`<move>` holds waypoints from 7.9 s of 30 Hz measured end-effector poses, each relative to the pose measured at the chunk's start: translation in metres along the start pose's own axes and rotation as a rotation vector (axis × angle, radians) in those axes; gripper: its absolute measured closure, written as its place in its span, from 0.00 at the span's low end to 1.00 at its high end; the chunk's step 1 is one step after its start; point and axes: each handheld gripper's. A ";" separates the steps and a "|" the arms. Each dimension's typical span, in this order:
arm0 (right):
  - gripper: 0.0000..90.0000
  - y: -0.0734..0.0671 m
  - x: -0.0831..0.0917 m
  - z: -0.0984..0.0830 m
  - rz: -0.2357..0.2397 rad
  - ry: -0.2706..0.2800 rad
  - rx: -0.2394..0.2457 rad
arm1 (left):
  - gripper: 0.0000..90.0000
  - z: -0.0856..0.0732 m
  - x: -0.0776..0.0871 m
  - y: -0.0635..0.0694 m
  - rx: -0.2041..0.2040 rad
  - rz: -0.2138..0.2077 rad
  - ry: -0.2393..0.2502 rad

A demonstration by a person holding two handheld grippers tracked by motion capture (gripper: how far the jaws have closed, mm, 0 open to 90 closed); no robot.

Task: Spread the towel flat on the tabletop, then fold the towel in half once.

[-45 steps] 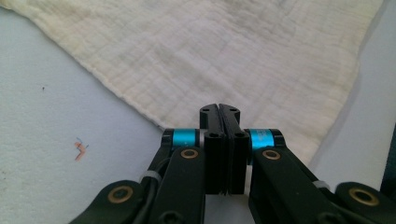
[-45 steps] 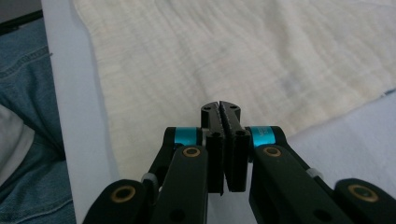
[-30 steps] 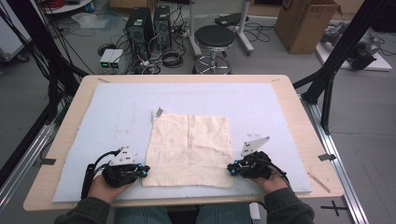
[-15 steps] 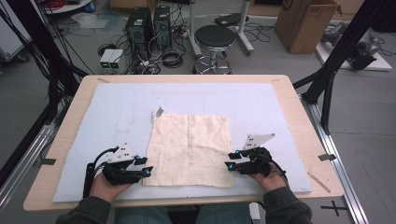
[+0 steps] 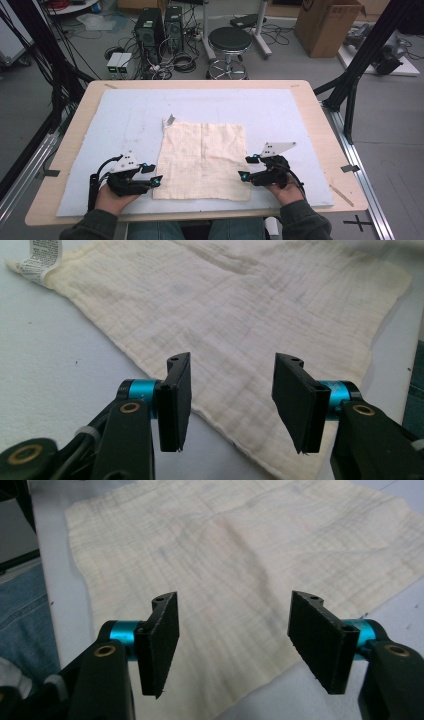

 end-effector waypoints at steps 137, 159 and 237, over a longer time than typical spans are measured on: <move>0.94 0.116 -0.049 0.109 -0.092 -0.076 -0.211 | 0.96 0.078 -0.088 -0.124 0.160 0.198 -0.097; 0.94 0.075 -0.010 0.093 -0.011 0.008 -0.109 | 0.96 0.063 -0.046 -0.072 0.057 0.237 -0.027; 0.85 -0.018 0.006 -0.021 0.083 -0.179 -0.005 | 0.55 0.002 0.027 0.047 -0.122 0.191 0.008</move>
Point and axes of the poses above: each handheld gripper's, and its own axes: x roughly backward along the jaws, z roughly out of its top, y roughly to its right, and after that the axes turned 11 degrees about -x, right-handed
